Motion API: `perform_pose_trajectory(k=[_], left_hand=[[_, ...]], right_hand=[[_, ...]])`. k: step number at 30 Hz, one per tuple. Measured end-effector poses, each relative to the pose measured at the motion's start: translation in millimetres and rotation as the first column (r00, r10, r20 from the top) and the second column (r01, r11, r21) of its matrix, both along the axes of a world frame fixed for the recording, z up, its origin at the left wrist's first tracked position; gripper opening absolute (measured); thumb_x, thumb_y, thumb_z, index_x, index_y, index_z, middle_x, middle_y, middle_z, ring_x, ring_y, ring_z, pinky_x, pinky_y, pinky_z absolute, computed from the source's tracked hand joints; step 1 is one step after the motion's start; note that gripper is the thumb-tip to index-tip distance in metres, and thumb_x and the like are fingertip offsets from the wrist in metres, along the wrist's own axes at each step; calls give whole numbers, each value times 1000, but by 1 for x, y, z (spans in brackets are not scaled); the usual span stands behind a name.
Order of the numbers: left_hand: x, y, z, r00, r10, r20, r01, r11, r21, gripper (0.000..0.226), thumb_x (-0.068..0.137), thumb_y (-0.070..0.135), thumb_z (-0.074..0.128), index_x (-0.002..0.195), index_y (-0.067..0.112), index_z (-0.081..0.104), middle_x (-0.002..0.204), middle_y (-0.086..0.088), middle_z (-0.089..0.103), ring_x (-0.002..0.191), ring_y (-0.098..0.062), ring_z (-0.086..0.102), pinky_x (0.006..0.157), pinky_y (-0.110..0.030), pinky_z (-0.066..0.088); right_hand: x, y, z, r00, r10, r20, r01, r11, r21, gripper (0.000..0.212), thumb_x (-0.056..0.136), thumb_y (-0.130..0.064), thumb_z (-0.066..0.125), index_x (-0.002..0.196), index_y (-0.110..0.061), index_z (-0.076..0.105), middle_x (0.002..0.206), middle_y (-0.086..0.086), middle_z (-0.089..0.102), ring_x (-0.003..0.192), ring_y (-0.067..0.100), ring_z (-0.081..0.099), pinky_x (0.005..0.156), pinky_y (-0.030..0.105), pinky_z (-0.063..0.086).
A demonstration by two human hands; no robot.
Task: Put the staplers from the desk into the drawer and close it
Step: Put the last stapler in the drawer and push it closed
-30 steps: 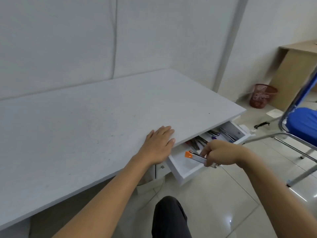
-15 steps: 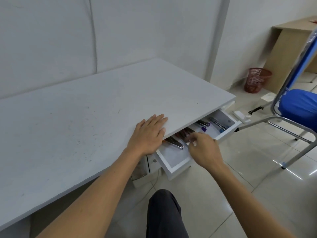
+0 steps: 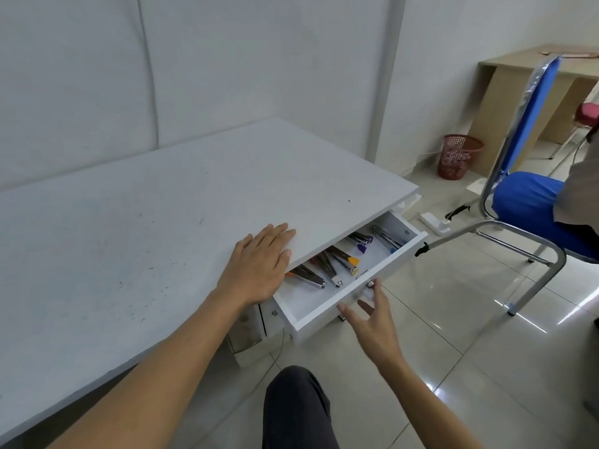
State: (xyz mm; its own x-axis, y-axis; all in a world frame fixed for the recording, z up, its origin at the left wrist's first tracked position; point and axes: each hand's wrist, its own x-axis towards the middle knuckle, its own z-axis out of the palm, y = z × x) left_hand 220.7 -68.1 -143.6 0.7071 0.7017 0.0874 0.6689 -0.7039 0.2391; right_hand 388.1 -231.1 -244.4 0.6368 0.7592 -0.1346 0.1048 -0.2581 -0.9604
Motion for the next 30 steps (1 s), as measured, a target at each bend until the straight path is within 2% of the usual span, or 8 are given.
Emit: perform_pose_trajectory(k=[3,8,12,15,18,23,28,30], left_hand=[[3,0,0,1000,6,8,-6,1000,12,53,102,39,15,155,35,16,164,16,10,151,-5,3,121,-36,4],[2,-1,0,1000,8,0,-8,1000,10,53,102,39,14,155,34,16,164,15,9,151,-5,2,122,-37,4],[2,-1,-1,1000,7,11,-7,1000,18,53,102,38,14,155,34,17,164,15,11,151,-5,4,122,-36,5],[2,0,-3,1000,10,27,-11,1000,25,53,102,38,14,154,35,18,164,16,12,151,-5,5,122,-36,6],[2,0,-2,1000,6,30,-7,1000,26,53,102,38,14,154,34,19,164,15,13,151,-5,6,122,-37,7],[1,1,3,995,12,99,-6,998,-65,51,101,36,23,152,33,27,163,15,18,150,-5,8,122,-34,4],[-11,-3,11,966,77,248,-14,969,-246,43,99,28,37,140,35,47,156,16,34,147,-5,23,119,-30,9],[-21,-11,14,940,153,305,-59,954,-295,42,96,25,40,135,35,53,153,16,40,144,-6,30,121,-34,16]], right_hand=[[-6,23,3,1000,20,-23,-19,999,36,105,83,-39,75,160,-27,5,163,0,18,140,25,44,104,48,50],[6,87,25,989,133,67,-130,990,-48,110,73,-54,76,159,-23,15,163,1,22,142,26,40,111,50,42],[25,129,33,944,299,140,-272,945,-181,80,77,-33,78,146,-15,42,147,5,51,135,26,49,109,44,43],[35,133,37,918,363,158,-312,908,-279,71,84,-23,74,146,-13,42,146,6,53,133,28,50,107,40,43],[41,123,41,892,420,166,-338,865,-370,76,86,-24,71,151,-14,33,151,5,47,132,29,50,105,42,46],[30,103,75,803,591,82,-473,714,-516,78,91,-31,65,156,-18,25,157,6,40,122,29,61,98,42,53],[7,70,140,541,841,-30,-658,400,-638,59,98,-37,55,153,-23,38,150,3,51,121,21,63,100,36,53],[-2,64,167,482,874,-57,-723,360,-590,55,98,-42,54,150,-27,43,148,-3,53,119,14,65,100,32,53]])
